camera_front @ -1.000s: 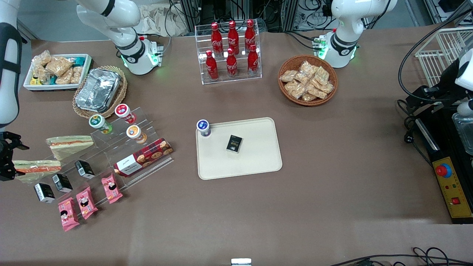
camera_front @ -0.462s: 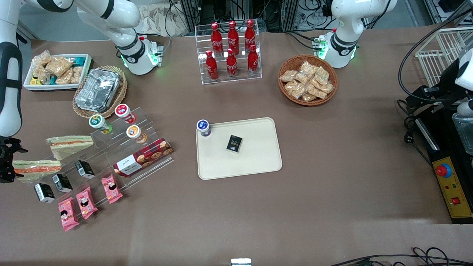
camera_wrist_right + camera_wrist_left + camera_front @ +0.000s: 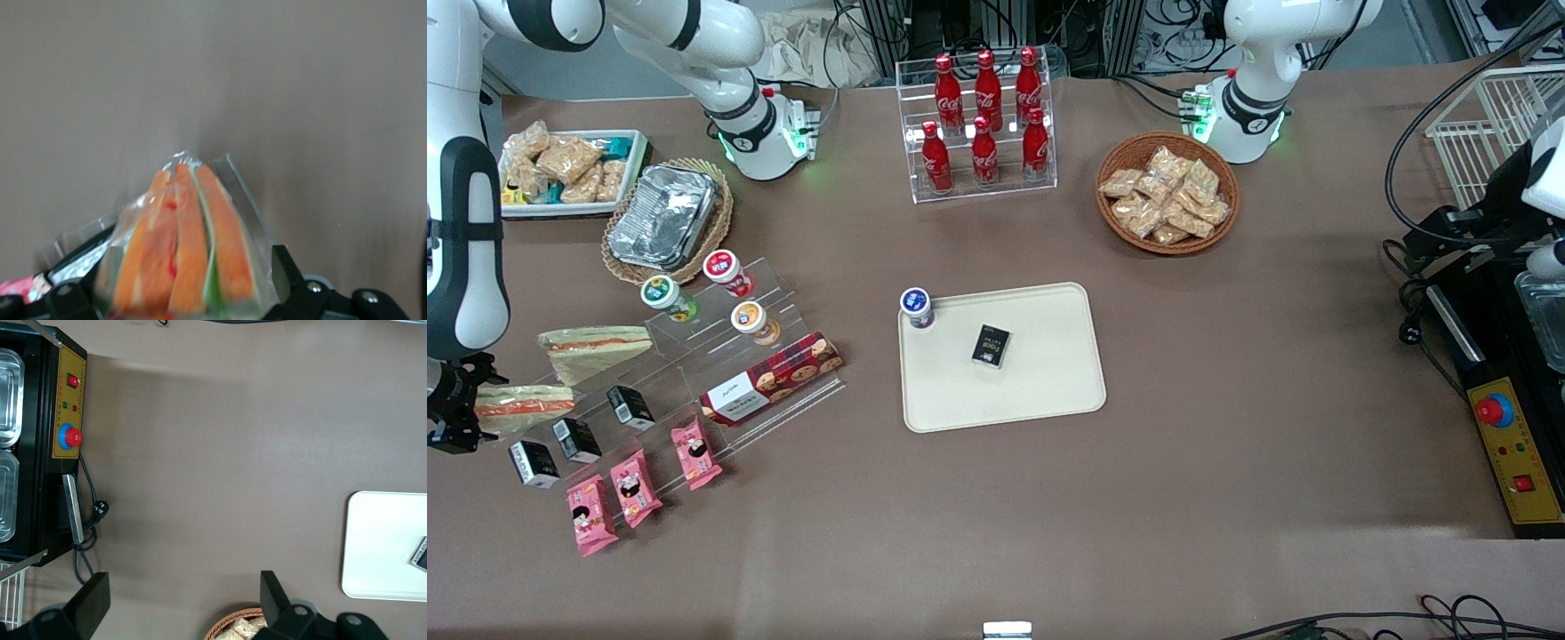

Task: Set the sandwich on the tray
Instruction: 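Close the right gripper on the plastic-wrapped sandwich wedge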

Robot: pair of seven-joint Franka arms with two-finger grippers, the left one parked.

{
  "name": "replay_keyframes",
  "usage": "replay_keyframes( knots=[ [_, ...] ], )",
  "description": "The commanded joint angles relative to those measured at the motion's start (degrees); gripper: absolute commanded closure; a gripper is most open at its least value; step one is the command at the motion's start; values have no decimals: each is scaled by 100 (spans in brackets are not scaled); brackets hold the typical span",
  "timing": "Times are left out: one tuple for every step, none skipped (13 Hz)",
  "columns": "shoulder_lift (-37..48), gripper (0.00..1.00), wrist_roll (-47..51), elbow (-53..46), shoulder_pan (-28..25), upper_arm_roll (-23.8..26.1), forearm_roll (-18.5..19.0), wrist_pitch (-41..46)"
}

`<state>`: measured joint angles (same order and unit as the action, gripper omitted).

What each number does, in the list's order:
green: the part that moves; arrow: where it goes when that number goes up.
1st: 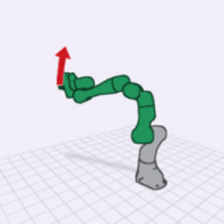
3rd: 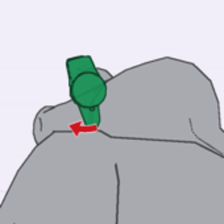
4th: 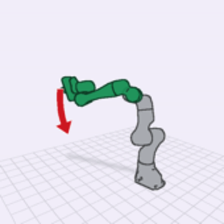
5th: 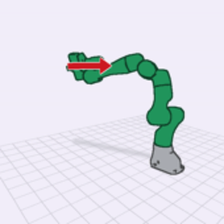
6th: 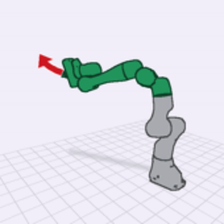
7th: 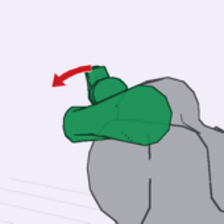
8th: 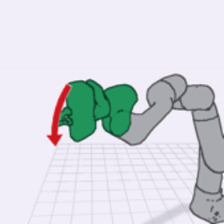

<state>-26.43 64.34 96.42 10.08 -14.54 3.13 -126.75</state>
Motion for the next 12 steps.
replay_keyframes(
  knots=[
    [6,22,-1,210,55,56,-67,-279],
    [24,41,-1,280,38,65,-67,-323],
    [24,52,-1,290,38,74,-58,-341],
    [24,69,-1,290,11,82,-58,-359],
    [41,84,-18,281,2,91,-58,-368],
    [59,95,-183,220,2,117,-67,-359],
    [155,100,-411,89,20,126,-189,-350],
    [182,100,-709,-113,20,126,-399,-307],
    [252,100,-973,-263,11,118,-557,-254],
    [366,100,-1176,-299,2,118,-576,-149],
    [454,100,-1283,-369,-41,135,-576,-26],
    [481,100,-1284,-517,-163,161,-576,132]
  ],
)
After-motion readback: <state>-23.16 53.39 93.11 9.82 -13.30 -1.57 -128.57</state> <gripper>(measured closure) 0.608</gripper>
